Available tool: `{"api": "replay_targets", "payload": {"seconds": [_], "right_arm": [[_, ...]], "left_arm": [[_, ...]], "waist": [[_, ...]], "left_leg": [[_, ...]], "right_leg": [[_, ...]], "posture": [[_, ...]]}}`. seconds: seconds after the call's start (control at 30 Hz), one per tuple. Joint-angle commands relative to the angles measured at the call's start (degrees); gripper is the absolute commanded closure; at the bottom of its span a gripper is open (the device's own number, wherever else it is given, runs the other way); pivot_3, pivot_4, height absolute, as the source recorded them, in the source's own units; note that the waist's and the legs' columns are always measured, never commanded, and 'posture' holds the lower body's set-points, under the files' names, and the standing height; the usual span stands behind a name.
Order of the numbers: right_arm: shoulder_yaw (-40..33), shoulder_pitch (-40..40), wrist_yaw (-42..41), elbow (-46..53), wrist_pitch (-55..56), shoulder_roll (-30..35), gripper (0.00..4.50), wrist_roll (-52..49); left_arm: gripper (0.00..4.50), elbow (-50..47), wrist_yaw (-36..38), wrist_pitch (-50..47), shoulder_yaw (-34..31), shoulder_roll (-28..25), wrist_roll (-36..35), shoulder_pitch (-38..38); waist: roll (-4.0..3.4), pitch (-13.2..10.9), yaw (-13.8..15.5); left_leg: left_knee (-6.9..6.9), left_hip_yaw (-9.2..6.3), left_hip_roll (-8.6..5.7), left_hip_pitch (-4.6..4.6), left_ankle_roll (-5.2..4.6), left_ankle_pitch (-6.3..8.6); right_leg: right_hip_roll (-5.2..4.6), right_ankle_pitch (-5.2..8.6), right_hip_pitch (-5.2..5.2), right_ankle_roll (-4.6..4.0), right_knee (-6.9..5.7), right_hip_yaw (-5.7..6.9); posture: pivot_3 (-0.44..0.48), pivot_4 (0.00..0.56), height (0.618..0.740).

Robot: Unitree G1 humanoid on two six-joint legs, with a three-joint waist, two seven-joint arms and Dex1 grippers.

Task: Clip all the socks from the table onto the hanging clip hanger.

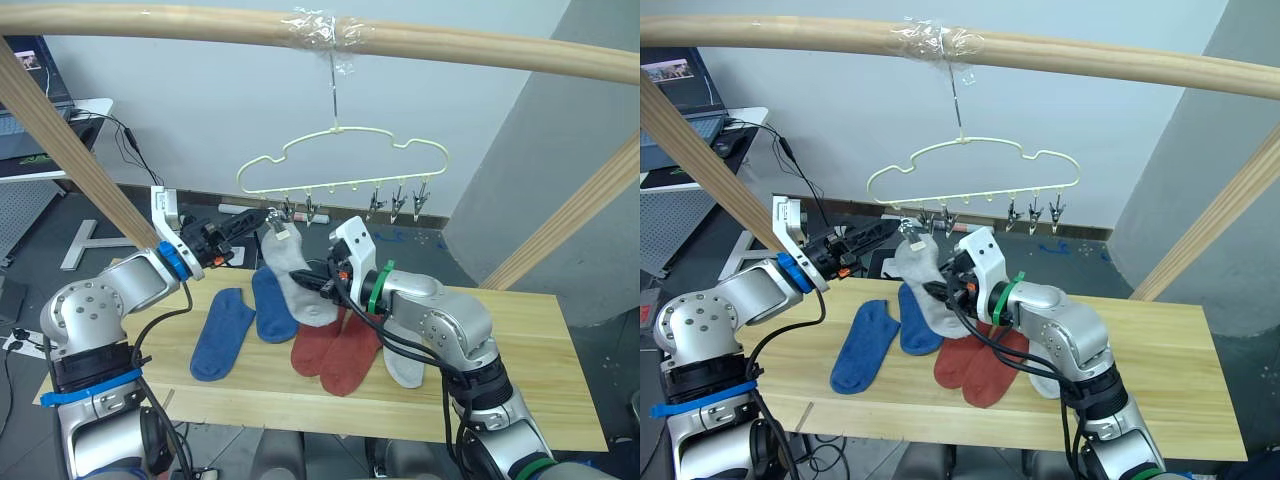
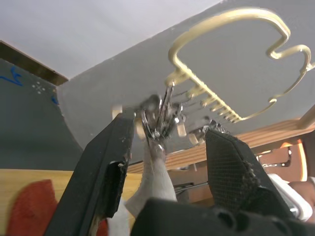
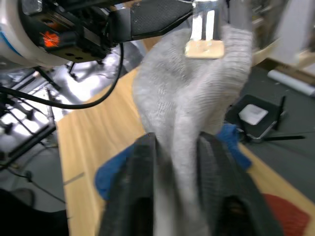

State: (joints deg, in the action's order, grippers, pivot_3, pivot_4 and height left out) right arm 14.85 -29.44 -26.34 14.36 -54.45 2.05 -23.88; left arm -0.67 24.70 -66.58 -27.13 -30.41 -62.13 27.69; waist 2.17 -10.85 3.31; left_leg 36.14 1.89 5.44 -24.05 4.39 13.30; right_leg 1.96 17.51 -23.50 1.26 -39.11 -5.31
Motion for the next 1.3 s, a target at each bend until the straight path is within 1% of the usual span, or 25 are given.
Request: {"api": "replay_targets", "payload": {"seconds": [0.03, 0.1, 0.13, 0.2, 0.23, 0.3, 0.4, 0.47, 0.5, 0.6, 0.7, 0.87, 0.97, 1.0, 1.03, 1.07, 1.13, 1.3], "right_arm": [[-0.04, 0.86, -0.97, 2.54, -0.24, 0.8, 1.74, -1.53], [-0.32, 1.51, -1.25, 3.13, -0.43, 1.87, 1.06, -1.78], [-0.57, 1.94, -1.25, 3.51, -0.48, 2.48, 0.66, -1.81], [-1.08, 3.4, -1.19, 4.96, -0.41, 4.56, 0.02, -1.38], [-1.31, 4.18, -1.11, 5.75, -0.07, 5.89, 0.02, -0.9], [-2.95, 6.46, -1.48, 8.68, 0.59, 9.15, 0.02, -0.79], [-5.0, 10.38, -3.23, 14.85, 2.08, 16.1, 0.02, -0.46], [-6.36, 12.78, -4.76, 18.6, 2.87, 20.21, 0.0, -1.06], [-8.54, 13.8, -5.27, 20.92, 2.22, 21.64, 0.0, -2.79], [-12.99, 15.0, -5.53, 24.7, 1.14, 23.46, 0.0, -6.41], [-15.53, 14.99, -5.31, 26.68, 1.18, 24.57, 0.0, -8.12], [-17.3, 13.81, -4.5, 27.52, 1.83, 25.19, 0.0, -9.92], [-18.32, 12.44, -3.71, 27.44, 1.87, 24.87, 0.0, -11.23], [-18.65, 11.92, -3.53, 27.37, 1.93, 24.84, 0.0, -11.57], [-18.91, 11.53, -3.43, 27.32, 1.97, 24.92, 0.0, -11.92], [-19.08, 11.28, -3.3, 27.28, 1.99, 25.03, 0.0, -12.24], [-19.42, 10.69, -3.44, 27.21, 2.15, 25.6, 0.0, -12.97], [-20.18, 9.17, -4.37, 26.87, 2.91, 26.71, 0.0, -14.9]], "left_arm": [[1.91, -3.22, 1.96, 2.05, 0.88, -1.78, 1.09, -1.26], [1.91, -4.85, 2.95, 3.16, 2.02, -2.43, 2.31, -2.64], [1.91, -5.86, 3.68, 3.62, 2.73, -2.78, 2.84, -3.47], [1.91, -8.83, 5.32, 6.02, 4.88, -3.59, 5.21, -5.79], [1.91, -10.2, 6.11, 7.48, 6.02, -3.82, 6.52, -6.74], [1.91, -13.55, 7.45, 12.63, 9.65, -4.27, 11.38, -8.76], [1.91, -16.72, 6.66, 18.21, 12.88, -2.33, 15.66, -9.24], [2.28, -18.4, 6.76, 22.28, 15.02, -1.18, 18.68, -9.58], [2.46, -19.41, 6.79, 25.17, 16.81, -0.69, 21.27, -9.86], [3.3, -20.54, 5.77, 30.13, 19.77, 0.74, 26.13, -10.27], [3.3, -20.86, 4.25, 32.96, 21.03, 2.9, 28.53, -10.67], [3.3, -19.86, 1.22, 40.42, 23.3, 5.3, 36.49, -11.85], [2.75, -18.85, 0.13, 44.23, 23.98, 6.73, 40.0, -12.63], [2.49, -18.44, -0.39, 45.32, 24.38, 7.3, 41.14, -12.83], [2.1, -18.06, -0.82, 46.06, 24.69, 7.87, 41.93, -12.9], [1.94, -17.78, -1.04, 46.65, 24.89, 8.29, 42.54, -12.93], [1.4, -16.44, -1.78, 47.64, 25.36, 9.6, 43.72, -12.37], [1.4, -11.68, -3.21, 50.54, 26.24, 13.08, 46.61, -10.61]], "waist": [[0.0, 0.0, 0.02], [0.0, 0.0, 0.04], [0.0, 0.0, 0.05], [0.0, 0.0, 0.07], [0.0, 0.0, 0.08], [0.0, 0.0, 0.16], [-0.01, -0.01, 0.98], [-0.01, -0.01, 1.21], [-0.03, -0.02, 1.25], [-0.04, -0.03, 1.04], [-0.04, -0.03, 0.83], [-0.04, -0.03, 0.89], [-0.04, -0.03, 0.9], [-0.04, -0.03, 0.96], [-0.04, -0.03, 0.97], [-0.04, -0.03, 0.99], [-0.03, -0.03, 1.01], [-0.03, -0.03, 1.03]], "left_leg": [[0.0, 0.0, 0.0, 0.0, -0.01, 0.0], [0.0, 0.0, 0.0, 0.0, -0.02, 0.01], [0.0, 0.0, -0.01, 0.0, -0.02, 0.01], [0.0, 0.0, 0.0, 0.0, -0.02, 0.01], [-0.01, 0.0, 0.0, 0.0, -0.02, 0.01], [-0.02, 0.01, -0.01, 0.0, -0.01, 0.01], [-0.02, 0.03, -0.05, -0.02, -0.02, 0.01], [0.0, 0.03, -0.06, -0.02, -0.04, 0.02], [0.0, 0.03, -0.06, -0.02, -0.04, 0.02], [0.0, 0.0, -0.05, 0.01, -0.05, 0.02], [0.0, 0.02, -0.05, 0.08, -0.07, 0.02], [0.02, 0.02, -0.06, 0.08, -0.08, 0.02], [0.05, 0.02, -0.06, 0.08, -0.08, 0.02], [0.05, 0.01, -0.06, 0.08, -0.09, 0.02], [0.06, 0.01, -0.06, 0.08, -0.09, 0.02], [0.06, 0.01, -0.06, 0.08, -0.09, 0.02], [0.08, 0.0, -0.06, 0.08, -0.1, 0.02], [0.13, -0.02, -0.06, 0.08, -0.1, 0.02]], "right_leg": [[0.0, 0.0, 0.0, 0.0, 0.0, 0.01], [0.0, 0.0, 0.0, 0.0, 0.0, 0.02], [0.0, 0.0, 0.0, 0.0, 0.0, 0.02], [0.0, 0.0, 0.0, 0.0, 0.0, 0.02], [0.0, 0.0, 0.0, 0.0, 0.01, 0.02], [-0.01, 0.0, 0.0, 0.0, 0.03, -0.01], [-0.03, 0.0, 0.01, 0.0, 0.06, -0.04], [-0.03, 0.0, 0.01, 0.0, 0.06, -0.05], [-0.03, 0.0, 0.01, -0.01, 0.05, -0.05], [-0.01, 0.0, 0.05, -0.01, 0.05, -0.05], [0.03, -0.03, 0.09, -0.04, 0.04, -0.14], [0.03, -0.03, 0.11, -0.05, 0.05, -0.13], [0.03, -0.04, 0.13, -0.06, 0.05, -0.13], [0.03, -0.04, 0.14, -0.06, 0.05, -0.13], [0.02, -0.04, 0.15, -0.06, 0.04, -0.11], [0.03, -0.04, 0.16, -0.06, 0.05, -0.11], [0.02, -0.04, 0.18, -0.06, 0.05, -0.1], [0.02, -0.05, 0.21, -0.07, 0.03, -0.07]], "posture": [[0.23, 0.177, 0.74], [0.23, 0.177, 0.74], [0.23, 0.177, 0.74], [0.23, 0.182, 0.74], [0.23, 0.187, 0.74], [0.23, 0.187, 0.74], [0.217, 0.197, 0.74], [0.21, 0.198, 0.74], [0.2, 0.199, 0.74], [0.187, 0.202, 0.74], [0.177, 0.201, 0.74], [0.167, 0.199, 0.74], [0.165, 0.2, 0.74], [0.163, 0.2, 0.74], [0.163, 0.2, 0.74], [0.163, 0.2, 0.74], [0.163, 0.199, 0.74], [0.16, 0.197, 0.74]]}}
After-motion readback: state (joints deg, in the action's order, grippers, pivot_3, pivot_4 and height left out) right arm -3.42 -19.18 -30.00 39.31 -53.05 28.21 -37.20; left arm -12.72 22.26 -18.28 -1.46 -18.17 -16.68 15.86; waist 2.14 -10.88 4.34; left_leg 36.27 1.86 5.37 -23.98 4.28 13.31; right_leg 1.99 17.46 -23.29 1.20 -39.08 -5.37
